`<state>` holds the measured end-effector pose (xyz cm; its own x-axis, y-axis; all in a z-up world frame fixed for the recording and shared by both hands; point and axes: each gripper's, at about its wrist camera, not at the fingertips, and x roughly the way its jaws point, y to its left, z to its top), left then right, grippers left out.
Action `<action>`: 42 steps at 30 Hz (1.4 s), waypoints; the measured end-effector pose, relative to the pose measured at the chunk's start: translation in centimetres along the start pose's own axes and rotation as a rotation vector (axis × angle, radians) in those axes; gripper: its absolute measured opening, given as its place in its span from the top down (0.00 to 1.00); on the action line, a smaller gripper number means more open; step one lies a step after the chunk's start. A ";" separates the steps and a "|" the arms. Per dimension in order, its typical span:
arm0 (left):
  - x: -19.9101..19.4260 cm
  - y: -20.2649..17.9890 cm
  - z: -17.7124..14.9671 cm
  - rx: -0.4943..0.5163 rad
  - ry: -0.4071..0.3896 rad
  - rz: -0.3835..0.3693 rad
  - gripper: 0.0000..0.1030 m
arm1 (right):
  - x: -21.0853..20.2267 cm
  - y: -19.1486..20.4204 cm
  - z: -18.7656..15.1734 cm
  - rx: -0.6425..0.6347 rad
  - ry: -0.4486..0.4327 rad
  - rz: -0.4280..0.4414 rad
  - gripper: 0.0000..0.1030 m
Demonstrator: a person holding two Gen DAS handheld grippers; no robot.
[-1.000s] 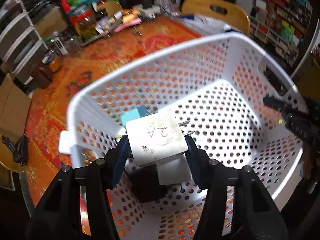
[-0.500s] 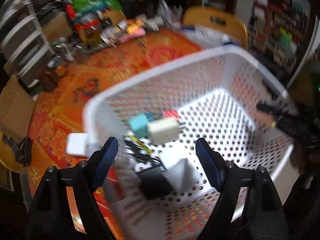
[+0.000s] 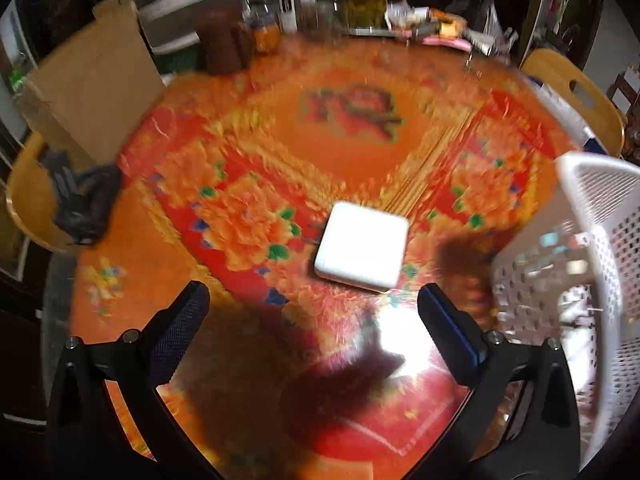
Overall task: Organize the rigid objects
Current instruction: 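Grasp the last white square charger with the left gripper, then carry the white charger into the basket and release it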
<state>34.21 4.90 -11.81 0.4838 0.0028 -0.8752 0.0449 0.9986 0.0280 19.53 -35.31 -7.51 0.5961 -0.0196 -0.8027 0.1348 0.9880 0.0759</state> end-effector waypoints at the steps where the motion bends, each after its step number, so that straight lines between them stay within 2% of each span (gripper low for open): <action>1: 0.9 -0.2 -0.1 -0.004 0.000 -0.009 0.00 | 0.0 0.0 0.0 -0.001 0.000 0.000 0.80; 5: 2.6 -1.3 0.2 -0.012 -0.018 -0.074 0.00 | 0.1 0.0 0.0 -0.004 0.005 -0.002 0.80; 9: 4.5 -3.3 1.1 0.021 -0.009 -0.030 0.00 | 0.1 0.0 -0.1 -0.006 0.006 -0.004 0.80; 10: 5.1 -3.8 1.4 0.020 -0.005 -0.023 0.04 | 0.1 0.0 -0.1 -0.005 0.007 -0.003 0.80; 13: 5.8 -4.3 1.7 0.008 0.011 -0.035 0.24 | 0.1 -0.1 -0.2 -0.006 0.006 -0.003 0.80; 15: 6.0 -4.5 1.7 0.017 0.013 0.005 0.35 | 0.1 -0.1 -0.2 -0.006 0.007 -0.003 0.81; 18: 5.7 -4.3 1.4 0.026 0.014 0.017 0.39 | 0.1 -0.1 -0.3 -0.006 0.007 -0.003 0.81; 19: 5.3 -4.4 1.2 0.033 0.008 0.042 0.40 | 0.1 -0.1 -0.3 -0.006 0.007 -0.003 0.81; 21: 3.8 -4.5 0.8 0.047 -0.056 0.081 0.40 | 0.1 -0.1 -0.3 -0.007 0.007 -0.003 0.81; 24: 1.1 -4.1 0.7 0.044 -0.111 0.071 0.41 | 0.1 -0.1 -0.2 -0.008 0.007 -0.003 0.80; 28: -3.3 -3.0 0.9 0.024 -0.210 0.128 0.41 | 0.1 0.0 -0.2 -0.011 0.007 -0.004 0.81; 33: -9.0 -2.5 0.9 0.009 -0.327 0.160 0.42 | 0.1 0.0 -0.2 -0.012 0.009 -0.004 0.81; 39: -14.2 -4.6 0.0 0.056 -0.404 0.135 0.42 | 0.1 0.0 -0.2 -0.011 0.008 -0.004 0.80; 42: -16.4 -6.4 -0.8 0.084 -0.418 0.092 0.42 | 0.1 0.0 -0.2 -0.014 0.010 -0.001 0.80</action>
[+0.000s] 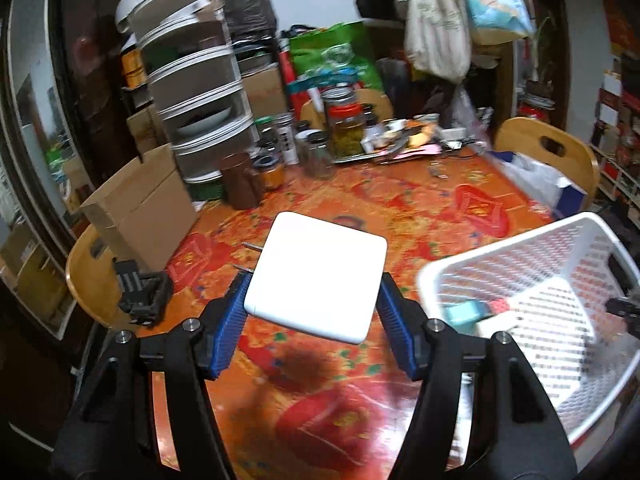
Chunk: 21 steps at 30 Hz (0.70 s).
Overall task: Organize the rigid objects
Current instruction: 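Carry the white charger into the basket and release it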
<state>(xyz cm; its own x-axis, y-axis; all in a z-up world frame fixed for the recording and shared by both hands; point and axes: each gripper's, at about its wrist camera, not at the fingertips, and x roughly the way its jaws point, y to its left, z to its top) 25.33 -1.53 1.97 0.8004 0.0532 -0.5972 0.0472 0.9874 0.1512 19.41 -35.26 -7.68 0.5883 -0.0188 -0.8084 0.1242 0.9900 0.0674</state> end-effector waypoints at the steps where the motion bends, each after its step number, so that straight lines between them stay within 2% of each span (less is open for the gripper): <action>1: -0.6 -0.8 0.1 0.012 -0.002 -0.017 0.42 | 0.0 0.0 0.0 0.000 0.000 0.000 0.80; 4: -1.7 -3.8 -0.1 0.065 -0.006 -0.051 0.42 | 0.0 0.0 0.0 -0.002 0.000 0.000 0.80; 9: -2.4 -8.3 -0.6 0.134 0.033 -0.125 0.42 | 0.0 0.1 -0.1 -0.003 -0.001 0.001 0.80; 16: -1.3 -13.2 -1.6 0.207 0.100 -0.190 0.42 | 0.0 0.1 -0.1 -0.004 -0.001 0.002 0.80; 21: 0.8 -15.8 -2.6 0.240 0.209 -0.232 0.42 | 0.0 0.1 -0.1 -0.004 -0.001 0.002 0.80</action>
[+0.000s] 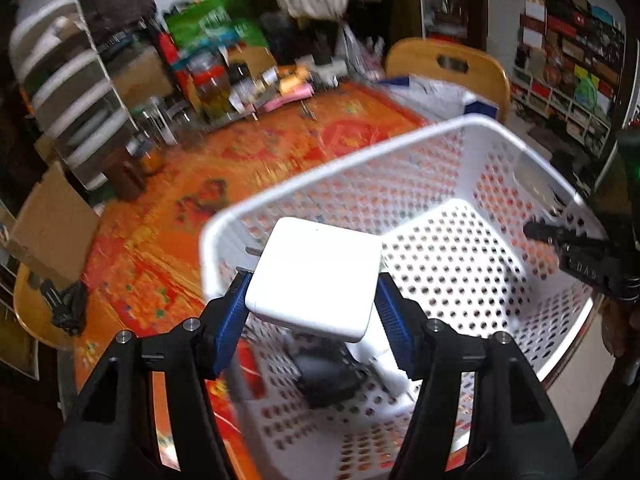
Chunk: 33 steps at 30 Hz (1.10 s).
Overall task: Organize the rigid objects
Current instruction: 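Carry the white charger into the basket and release it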
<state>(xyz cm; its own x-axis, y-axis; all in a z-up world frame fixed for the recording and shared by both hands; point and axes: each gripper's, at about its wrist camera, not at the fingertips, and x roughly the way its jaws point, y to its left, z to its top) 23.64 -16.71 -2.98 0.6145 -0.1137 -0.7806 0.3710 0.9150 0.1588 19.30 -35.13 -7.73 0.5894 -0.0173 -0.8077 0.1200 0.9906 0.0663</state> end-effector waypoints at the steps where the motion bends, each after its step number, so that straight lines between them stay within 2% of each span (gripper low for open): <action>1: 0.7 -0.4 -0.1 0.000 0.034 -0.010 0.43 | 0.0 0.0 0.0 0.000 0.000 0.000 0.80; 5: 2.9 -1.9 -0.7 0.027 0.131 -0.058 0.46 | 0.0 0.0 0.0 0.000 0.000 0.000 0.80; 9: 4.5 -3.2 -1.1 0.065 0.177 -0.053 0.47 | 0.0 0.0 0.0 0.000 0.000 0.000 0.80; 17: 4.9 -4.5 -0.8 0.098 0.183 -0.037 0.47 | 0.0 0.1 0.0 0.000 -0.001 0.001 0.80; 20: 4.5 -4.0 -0.8 0.081 0.172 -0.065 0.46 | 0.0 0.0 0.0 0.000 -0.001 0.002 0.80; 21: 4.2 -3.7 -0.8 0.071 0.157 -0.075 0.44 | -0.1 0.1 0.1 0.000 -0.001 0.004 0.79; 22: 3.9 -3.5 -0.6 0.065 0.144 -0.077 0.34 | -0.1 0.1 0.1 0.001 -0.001 0.005 0.79; 23: 3.3 -3.2 -0.6 0.062 0.125 -0.078 0.20 | -0.1 0.1 0.2 0.000 -0.001 0.005 0.79; 25: 2.2 -2.9 -0.5 0.069 0.080 -0.065 0.05 | -0.1 0.1 0.2 0.000 -0.001 0.006 0.79; 33: 0.0 -3.3 -0.6 0.122 -0.016 -0.008 0.04 | -0.1 0.1 0.3 0.003 0.001 0.006 0.78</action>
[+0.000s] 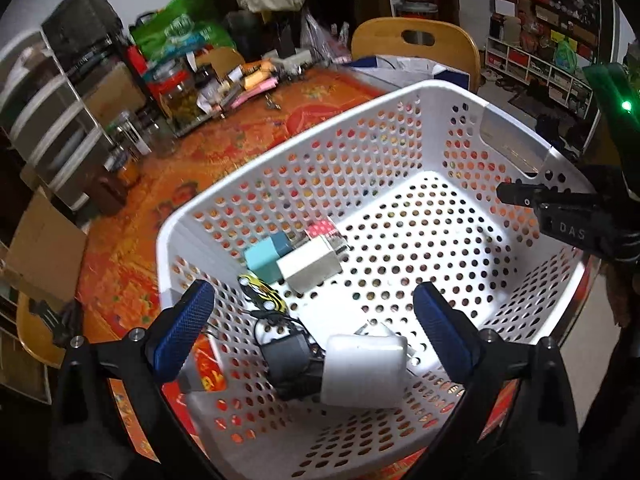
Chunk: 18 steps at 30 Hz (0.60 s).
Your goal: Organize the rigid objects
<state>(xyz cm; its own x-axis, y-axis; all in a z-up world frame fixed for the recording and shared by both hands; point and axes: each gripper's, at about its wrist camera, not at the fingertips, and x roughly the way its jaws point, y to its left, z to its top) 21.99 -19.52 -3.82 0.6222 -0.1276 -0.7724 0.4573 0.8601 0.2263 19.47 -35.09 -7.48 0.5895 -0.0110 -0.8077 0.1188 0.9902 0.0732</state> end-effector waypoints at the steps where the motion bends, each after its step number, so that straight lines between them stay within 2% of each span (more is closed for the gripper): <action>1: -0.5 0.2 -0.1 -0.005 -0.025 -0.001 0.04 | 0.0 -0.1 0.1 0.004 0.003 0.010 0.75; 2: -1.1 0.5 -0.3 -0.016 -0.051 -0.003 0.04 | 0.0 -0.2 0.1 0.008 0.004 0.017 0.63; 3: -1.5 0.7 -0.4 -0.029 -0.069 -0.002 0.03 | -0.1 -0.3 0.0 0.011 -0.001 0.007 0.39; 4: -2.2 1.3 -0.6 -0.054 -0.098 -0.001 0.00 | -0.6 -0.3 -0.1 0.011 -0.021 -0.014 0.26; 5: -2.8 1.9 -0.8 -0.077 -0.125 0.000 0.00 | -1.3 -0.3 -0.2 0.008 -0.043 -0.028 0.06; 6: -3.6 2.7 -1.2 -0.103 -0.151 -0.001 0.00 | -1.9 -0.3 -0.3 0.008 -0.067 -0.036 0.00; 11: -7.1 6.1 -4.5 -0.208 -0.234 0.017 0.00 | -8.8 0.2 -2.1 0.078 -0.308 -0.075 0.00; 14: -9.5 7.6 -7.3 -0.255 -0.292 0.010 0.00 | -12.7 1.7 -4.2 0.118 -0.443 -0.058 0.00; 18: -14.6 9.1 -12.3 -0.340 -0.380 0.042 0.00 | -16.4 4.6 -7.5 0.111 -0.485 -0.024 0.00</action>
<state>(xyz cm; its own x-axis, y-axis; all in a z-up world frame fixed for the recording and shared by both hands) 9.30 -3.73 2.22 0.8518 -0.2053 -0.4819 0.2333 0.9724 -0.0020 4.32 -29.33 1.72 0.8863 -0.1229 -0.4465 0.2053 0.9685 0.1409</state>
